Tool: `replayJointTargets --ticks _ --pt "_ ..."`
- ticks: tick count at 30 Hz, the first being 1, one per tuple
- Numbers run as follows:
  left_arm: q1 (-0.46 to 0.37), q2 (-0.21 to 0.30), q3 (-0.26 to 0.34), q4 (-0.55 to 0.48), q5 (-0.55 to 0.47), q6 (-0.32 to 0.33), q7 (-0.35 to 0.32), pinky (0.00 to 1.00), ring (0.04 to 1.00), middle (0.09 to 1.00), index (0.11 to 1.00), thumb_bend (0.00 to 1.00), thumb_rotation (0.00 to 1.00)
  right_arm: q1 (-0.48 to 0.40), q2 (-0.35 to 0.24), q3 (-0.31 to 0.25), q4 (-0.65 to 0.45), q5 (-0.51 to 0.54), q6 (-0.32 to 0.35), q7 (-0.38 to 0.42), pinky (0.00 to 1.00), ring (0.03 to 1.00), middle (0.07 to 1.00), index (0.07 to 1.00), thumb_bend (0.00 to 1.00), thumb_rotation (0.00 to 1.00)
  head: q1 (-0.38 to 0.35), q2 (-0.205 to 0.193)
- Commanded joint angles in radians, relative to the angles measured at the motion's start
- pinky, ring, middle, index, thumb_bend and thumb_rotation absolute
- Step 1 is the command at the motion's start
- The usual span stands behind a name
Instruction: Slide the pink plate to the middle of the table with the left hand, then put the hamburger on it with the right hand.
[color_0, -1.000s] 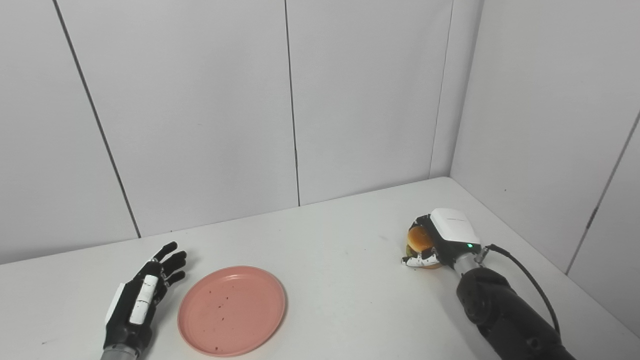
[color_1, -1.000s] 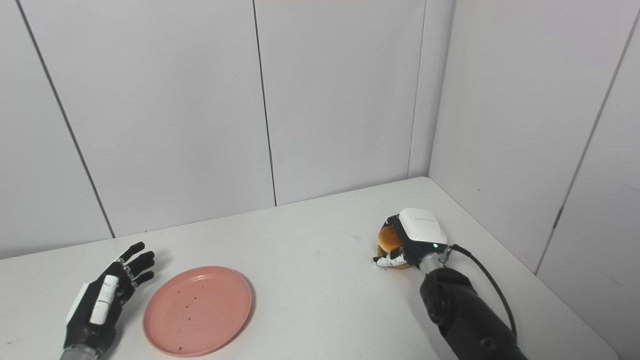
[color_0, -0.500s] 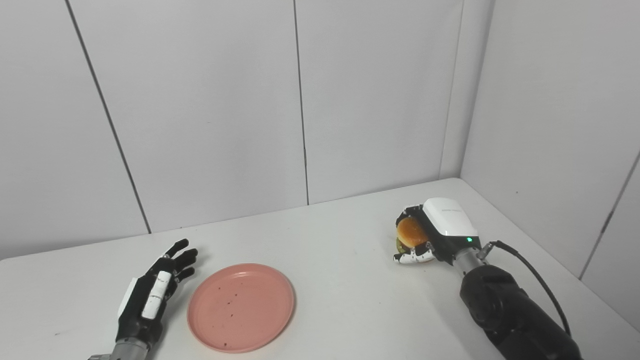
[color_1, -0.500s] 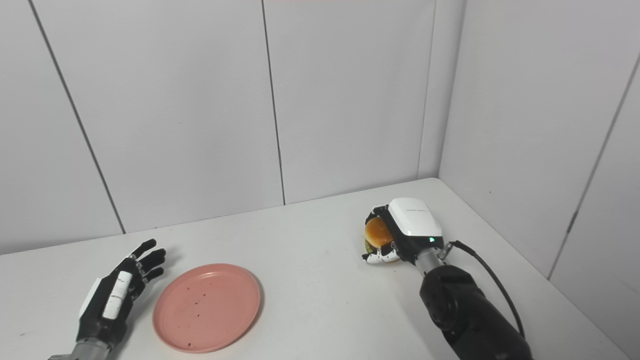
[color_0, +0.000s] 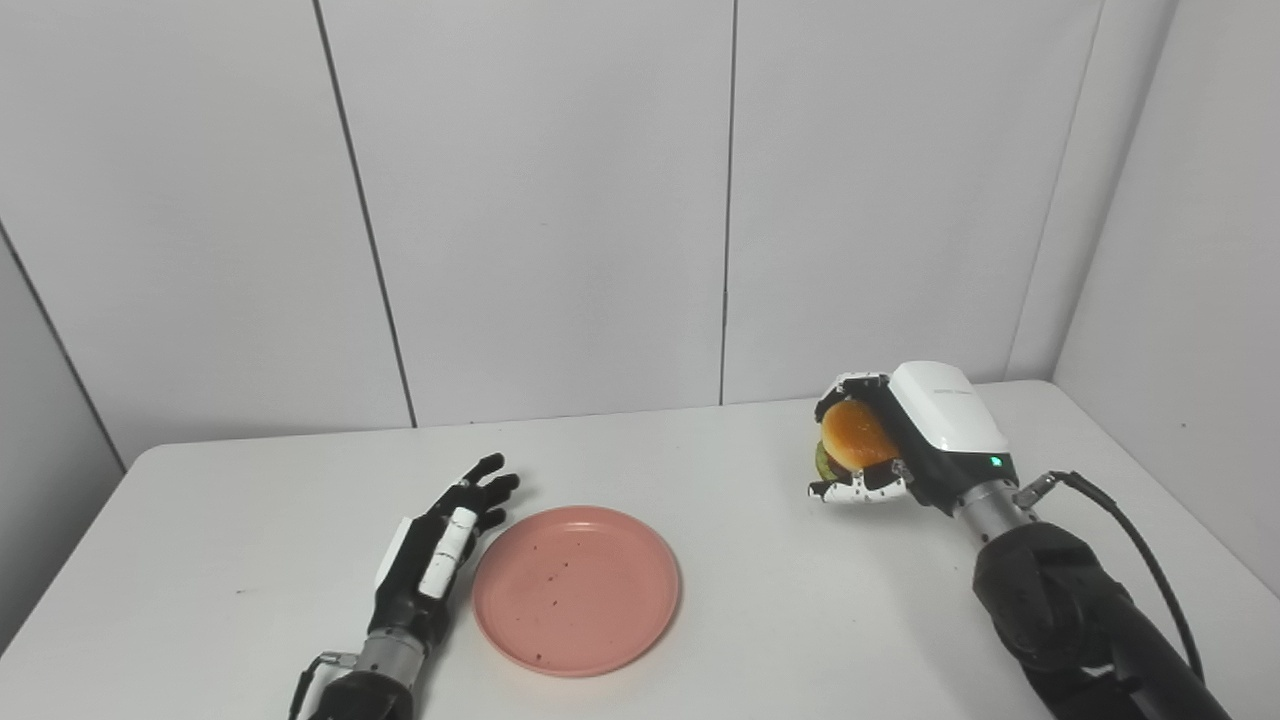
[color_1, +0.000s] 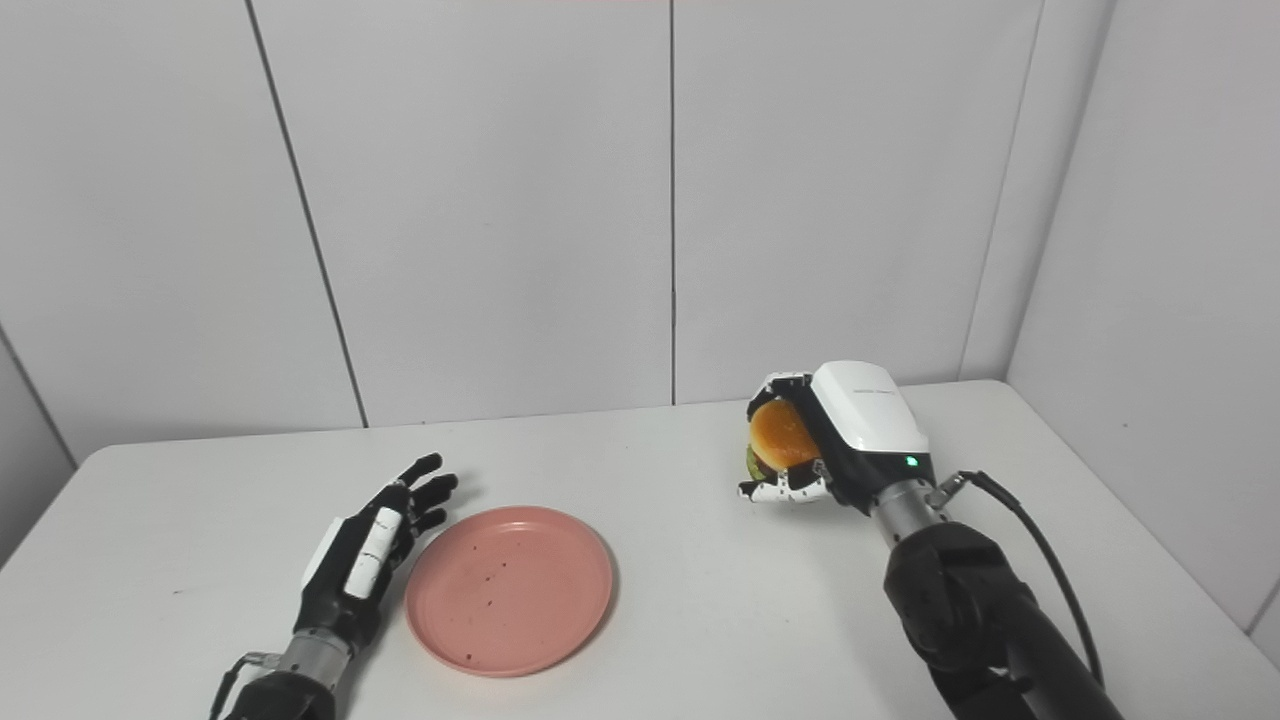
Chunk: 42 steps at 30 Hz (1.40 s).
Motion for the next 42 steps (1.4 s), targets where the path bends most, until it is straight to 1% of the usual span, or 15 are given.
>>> replayJointTargets --ticks 1,2,6,10,14,17,20,21,22,26,28,33,37,39,42 --pt "0.045 -0.033 -0.016 0.027 0.011 0.003 0.023 0.9 0.894 0.836 0.84 0.87 0.88 -0.059 -0.001 -0.005 0.014 0.007 -0.075 -0.024 0.28 0.343 0.434 0.508 0.52 0.0 0.001 0.0" --pt "0.046 -0.038 -0.021 0.023 0.022 0.001 0.033 0.91 0.896 0.84 0.842 0.88 0.88 -0.063 0.006 -0.001 0.031 0.009 -0.088 -0.028 0.28 0.35 0.44 0.505 0.52 0.0 0.028 0.005" --pt "0.047 -0.055 -0.032 0.014 0.045 0.002 0.056 0.91 0.9 0.846 0.847 0.89 0.9 -0.071 0.033 0.008 0.062 0.013 -0.112 -0.025 0.34 0.406 0.477 0.492 0.52 0.01 0.078 0.016" --pt "0.049 -0.069 -0.037 0.001 0.051 0.017 0.069 0.9 0.899 0.84 0.842 0.87 0.88 -0.078 0.06 0.019 0.074 0.017 -0.124 -0.015 0.32 0.391 0.461 0.503 0.52 0.01 0.101 0.022" --pt "0.049 -0.075 -0.046 -0.01 0.062 0.029 0.081 0.91 0.901 0.84 0.848 0.87 0.88 -0.087 0.092 0.035 0.092 0.029 -0.136 -0.008 0.31 0.384 0.45 0.507 0.52 0.01 0.109 0.025" --pt "0.044 -0.075 -0.052 -0.007 0.07 0.028 0.088 0.89 0.895 0.839 0.851 0.86 0.89 -0.097 0.109 0.047 0.116 0.018 -0.152 -0.023 0.35 0.407 0.453 0.503 0.52 0.01 0.113 0.025" --pt "0.037 -0.077 -0.054 0.007 0.072 0.017 0.086 0.89 0.891 0.838 0.852 0.86 0.89 -0.102 0.126 0.059 0.129 0.009 -0.159 -0.026 0.33 0.393 0.446 0.504 0.52 0.01 0.125 0.025" --pt "0.036 -0.078 -0.055 0.009 0.073 0.015 0.087 0.89 0.889 0.837 0.847 0.86 0.9 -0.103 0.132 0.06 0.132 0.014 -0.165 -0.023 0.29 0.355 0.434 0.506 0.52 0.01 0.132 0.028" --pt "0.035 -0.079 -0.056 0.01 0.074 0.014 0.088 0.89 0.888 0.837 0.846 0.86 0.9 -0.103 0.137 0.062 0.134 0.02 -0.17 -0.018 0.29 0.353 0.434 0.507 0.52 0.01 0.132 0.028" --pt "0.032 -0.081 -0.057 0.012 0.075 0.012 0.089 0.88 0.88 0.836 0.84 0.86 0.9 -0.105 0.153 0.071 0.144 0.028 -0.189 -0.013 0.34 0.392 0.459 0.499 0.52 0.01 0.143 0.031" --pt "0.032 -0.082 -0.058 0.01 0.074 0.013 0.089 0.87 0.878 0.835 0.839 0.86 0.89 -0.103 0.162 0.079 0.142 0.025 -0.194 -0.014 0.34 0.396 0.458 0.503 0.52 0.01 0.151 0.032" --pt "0.03 -0.084 -0.057 0.015 0.07 0.016 0.089 0.88 0.884 0.835 0.836 0.87 0.88 -0.108 0.192 0.093 0.135 0.031 -0.158 0.018 0.33 0.385 0.442 0.513 0.52 0.01 0.16 0.035" --pt "0.031 -0.085 -0.059 0.012 0.074 0.018 0.091 0.87 0.891 0.836 0.838 0.86 0.88 -0.11 0.212 0.091 0.134 0.046 -0.162 0.041 0.3 0.363 0.446 0.505 0.52 0.01 0.163 0.039" --pt "0.029 -0.083 -0.061 0.014 0.075 0.016 0.091 0.87 0.894 0.837 0.84 0.86 0.88 -0.11 0.216 0.103 0.136 0.037 -0.17 0.051 0.3 0.357 0.446 0.504 0.52 0.01 0.167 0.041" --pt "0.027 -0.083 -0.061 0.014 0.076 0.014 0.094 0.87 0.894 0.836 0.842 0.88 0.89 -0.106 0.217 0.124 0.126 0.026 -0.172 0.071 0.32 0.383 0.443 0.512 0.52 0.01 0.167 0.041"
